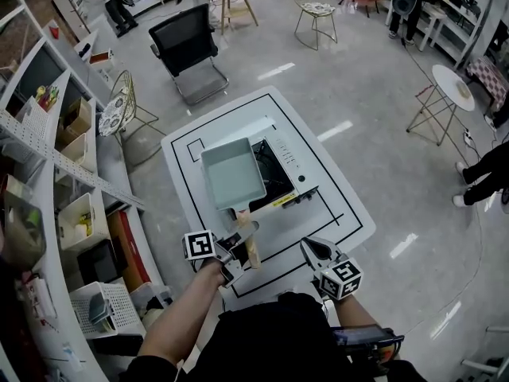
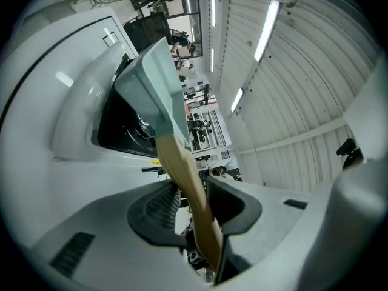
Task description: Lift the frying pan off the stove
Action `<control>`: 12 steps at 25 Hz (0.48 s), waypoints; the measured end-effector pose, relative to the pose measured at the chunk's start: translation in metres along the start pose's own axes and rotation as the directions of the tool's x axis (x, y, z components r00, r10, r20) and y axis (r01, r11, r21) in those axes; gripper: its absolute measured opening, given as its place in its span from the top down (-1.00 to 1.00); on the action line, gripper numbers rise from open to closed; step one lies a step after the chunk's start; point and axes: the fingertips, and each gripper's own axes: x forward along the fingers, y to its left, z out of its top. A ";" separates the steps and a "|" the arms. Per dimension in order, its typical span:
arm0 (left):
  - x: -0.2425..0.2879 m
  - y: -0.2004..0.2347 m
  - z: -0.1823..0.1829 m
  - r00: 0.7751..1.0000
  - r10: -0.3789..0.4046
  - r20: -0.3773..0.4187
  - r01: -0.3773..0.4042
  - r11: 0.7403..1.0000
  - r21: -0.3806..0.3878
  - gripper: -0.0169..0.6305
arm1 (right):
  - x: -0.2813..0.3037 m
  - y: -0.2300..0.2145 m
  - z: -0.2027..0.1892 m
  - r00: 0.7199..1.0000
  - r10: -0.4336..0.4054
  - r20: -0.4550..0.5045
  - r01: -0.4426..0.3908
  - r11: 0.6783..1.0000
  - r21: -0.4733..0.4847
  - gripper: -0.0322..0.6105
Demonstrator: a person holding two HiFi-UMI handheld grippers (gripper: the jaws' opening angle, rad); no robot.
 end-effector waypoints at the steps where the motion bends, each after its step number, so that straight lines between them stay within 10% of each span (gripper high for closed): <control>1: -0.004 0.002 0.000 1.000 0.017 -0.002 -0.017 1.000 0.010 0.53 | 0.000 0.002 -0.001 1.000 0.000 -0.001 0.000 1.000 -0.003 0.82; 12: -0.037 0.005 -0.003 0.998 0.055 0.011 -0.056 0.998 0.035 0.52 | -0.004 0.024 0.005 1.000 -0.010 0.004 0.010 1.000 -0.023 0.82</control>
